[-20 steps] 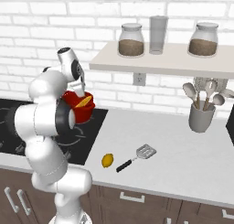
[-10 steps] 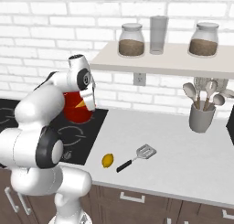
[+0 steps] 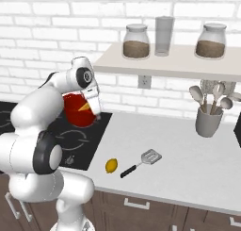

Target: Put the lemon and corn in the pot. Retrieve the spatula and lightly stir the vegetables in the pot.

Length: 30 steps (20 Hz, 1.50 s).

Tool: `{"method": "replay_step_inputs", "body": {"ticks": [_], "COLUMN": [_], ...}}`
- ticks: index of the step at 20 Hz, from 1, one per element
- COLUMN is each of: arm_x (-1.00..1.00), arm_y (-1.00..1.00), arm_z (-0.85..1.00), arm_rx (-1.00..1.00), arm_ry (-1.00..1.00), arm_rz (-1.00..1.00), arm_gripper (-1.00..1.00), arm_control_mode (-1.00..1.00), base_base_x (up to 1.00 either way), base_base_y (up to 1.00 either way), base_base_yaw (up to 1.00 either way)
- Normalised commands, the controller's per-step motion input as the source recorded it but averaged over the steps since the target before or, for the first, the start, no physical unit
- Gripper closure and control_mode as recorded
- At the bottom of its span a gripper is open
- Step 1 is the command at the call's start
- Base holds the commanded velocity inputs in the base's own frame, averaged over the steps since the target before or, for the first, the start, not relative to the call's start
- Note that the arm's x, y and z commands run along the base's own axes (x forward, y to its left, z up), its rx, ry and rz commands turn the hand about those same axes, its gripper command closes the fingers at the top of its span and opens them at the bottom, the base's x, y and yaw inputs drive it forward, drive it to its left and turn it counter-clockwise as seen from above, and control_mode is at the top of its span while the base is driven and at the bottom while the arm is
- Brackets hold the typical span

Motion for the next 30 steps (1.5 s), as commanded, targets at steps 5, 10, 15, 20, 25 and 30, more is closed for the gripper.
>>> {"method": "replay_step_inputs", "body": {"ticks": [5, 10, 15, 20, 25, 30], "arm_x": [-0.92, -1.0, -0.95, -0.32, 0.0, 0.13], "arm_y": [-0.68, -0.43, -0.39, -0.33, 0.0, 0.0], "arm_z": [-0.21, -0.37, -0.16, -0.12, -0.22, -0.2], "arm_rx": [0.07, 0.06, 0.01, 0.09, 0.21, 0.17], "arm_ry": [0.0, -0.28, -0.38, -0.14, 0.01, 0.09], "arm_rz": [0.27, 0.2, 0.1, 0.06, 0.06, 0.13], "arm_gripper": [-1.0, -1.0, -1.0, -1.0, -1.0, -1.0], "arm_control_mode": [-1.0, -1.0, -1.0, -1.0, -1.0, -1.0], "base_base_x": [0.0, 0.0, 0.0, 0.0, 0.0, 0.0], "base_base_y": [0.0, 0.0, 0.0, 0.0, 0.0, 0.0], "base_base_yaw": [0.0, 0.0, 0.0, 0.0, 0.0, 0.0]}}
